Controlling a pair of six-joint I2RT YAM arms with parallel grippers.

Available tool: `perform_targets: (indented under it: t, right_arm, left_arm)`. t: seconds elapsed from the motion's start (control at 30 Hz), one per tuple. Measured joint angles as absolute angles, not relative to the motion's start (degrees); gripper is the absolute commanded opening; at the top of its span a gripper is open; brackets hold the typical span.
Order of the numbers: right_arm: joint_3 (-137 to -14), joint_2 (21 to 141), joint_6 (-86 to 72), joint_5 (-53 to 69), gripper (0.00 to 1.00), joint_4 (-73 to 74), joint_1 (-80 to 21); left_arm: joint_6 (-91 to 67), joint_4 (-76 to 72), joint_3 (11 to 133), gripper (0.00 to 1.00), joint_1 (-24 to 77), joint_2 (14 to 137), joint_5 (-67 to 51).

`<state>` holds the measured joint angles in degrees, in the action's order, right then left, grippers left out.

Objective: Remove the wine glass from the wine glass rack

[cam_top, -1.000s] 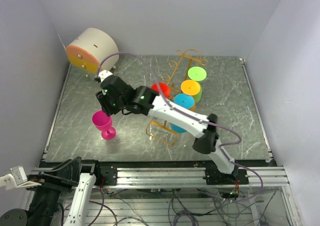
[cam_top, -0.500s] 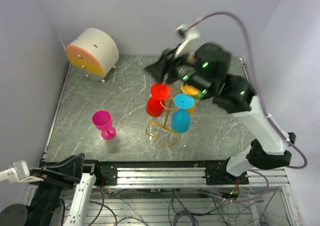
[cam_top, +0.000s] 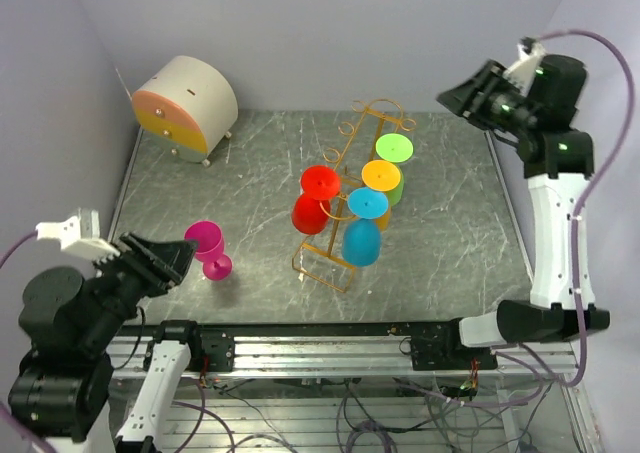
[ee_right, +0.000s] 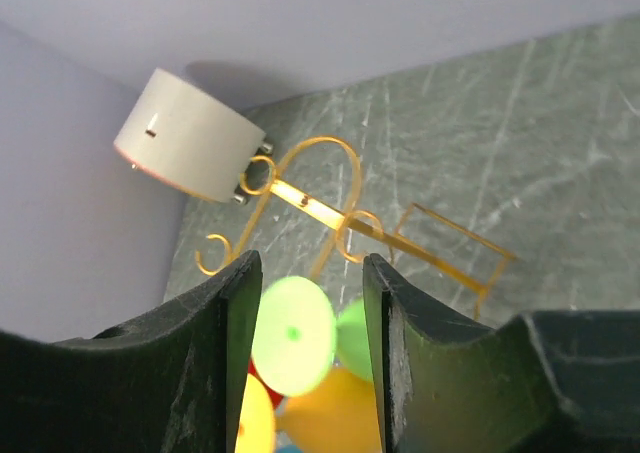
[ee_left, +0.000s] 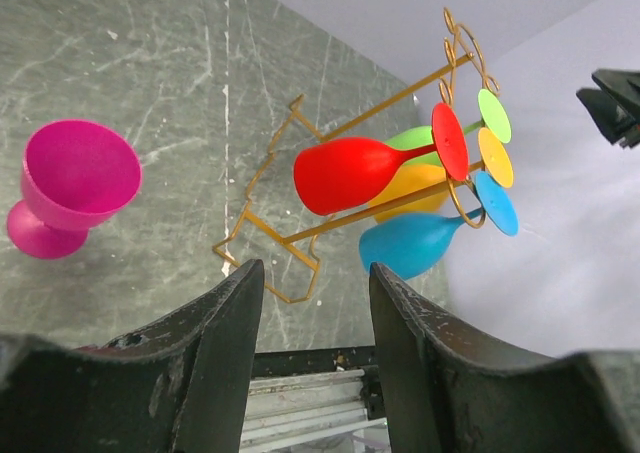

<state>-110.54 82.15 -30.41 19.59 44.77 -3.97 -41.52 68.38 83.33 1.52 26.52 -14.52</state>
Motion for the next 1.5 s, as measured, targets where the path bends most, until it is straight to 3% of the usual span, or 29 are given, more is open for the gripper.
perform_targets:
  t: [0.17, 0.4, 0.87, 1.5]
  right_arm:
    - [-95.18, 73.78, -36.27, 34.54, 0.43, 38.41, 9.47]
    - [-76.84, 67.4, -44.07, 47.27, 0.43, 29.87, 10.5]
    - [-75.83, 67.42, -42.72, 50.78, 0.43, 29.39, 7.77]
    - [-75.83, 71.81, -42.24, 45.71, 0.38, 26.04, 1.52]
  left_arm:
    - [-40.51, 66.04, 82.67, 0.55, 1.45, 31.64, -17.8]
    - [-39.59, 65.71, 82.74, 0.54, 1.41, 36.34, -19.42]
    - [-40.07, 62.72, 79.77, 0.53, 1.37, 35.97, -20.82]
    - [-40.1, 62.37, 79.61, 0.53, 1.37, 34.92, -20.82]
